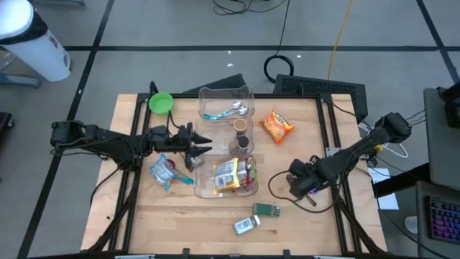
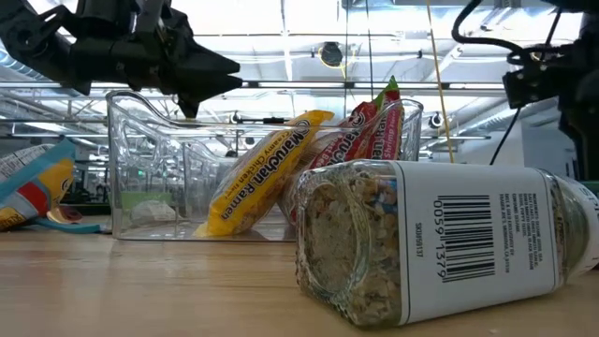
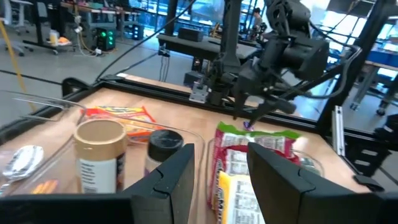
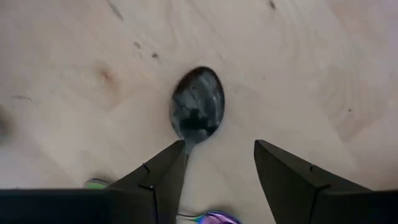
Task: Pick & Place Food Item
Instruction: Put the black spoon into the top transparent bin
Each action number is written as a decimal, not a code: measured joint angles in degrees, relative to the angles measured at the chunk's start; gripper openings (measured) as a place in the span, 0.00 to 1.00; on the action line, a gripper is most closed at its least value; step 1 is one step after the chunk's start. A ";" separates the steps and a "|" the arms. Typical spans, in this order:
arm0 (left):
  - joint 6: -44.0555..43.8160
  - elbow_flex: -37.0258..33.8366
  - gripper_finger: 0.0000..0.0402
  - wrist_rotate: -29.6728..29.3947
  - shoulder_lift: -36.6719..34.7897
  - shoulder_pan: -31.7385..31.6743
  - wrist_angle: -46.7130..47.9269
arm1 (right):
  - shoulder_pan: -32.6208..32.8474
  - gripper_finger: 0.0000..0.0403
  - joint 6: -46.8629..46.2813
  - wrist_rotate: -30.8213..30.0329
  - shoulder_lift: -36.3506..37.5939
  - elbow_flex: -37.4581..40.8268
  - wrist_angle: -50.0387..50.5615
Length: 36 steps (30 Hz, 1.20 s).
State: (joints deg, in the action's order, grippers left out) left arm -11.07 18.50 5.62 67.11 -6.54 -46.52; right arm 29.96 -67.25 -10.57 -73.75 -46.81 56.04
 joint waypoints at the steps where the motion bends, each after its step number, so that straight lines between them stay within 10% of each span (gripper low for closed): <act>1: -0.02 0.00 0.38 -0.05 0.00 0.44 0.02 | 0.24 0.46 -0.01 0.02 -0.75 0.00 0.10; 36: 0.38 0.00 0.38 -3.25 0.00 5.72 0.02 | 1.53 0.41 0.22 6.16 -10.35 3.06 -11.29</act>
State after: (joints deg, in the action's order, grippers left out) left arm -10.69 18.50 2.37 67.11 -0.82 -46.50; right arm 31.48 -67.04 -4.40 -84.10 -43.74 44.75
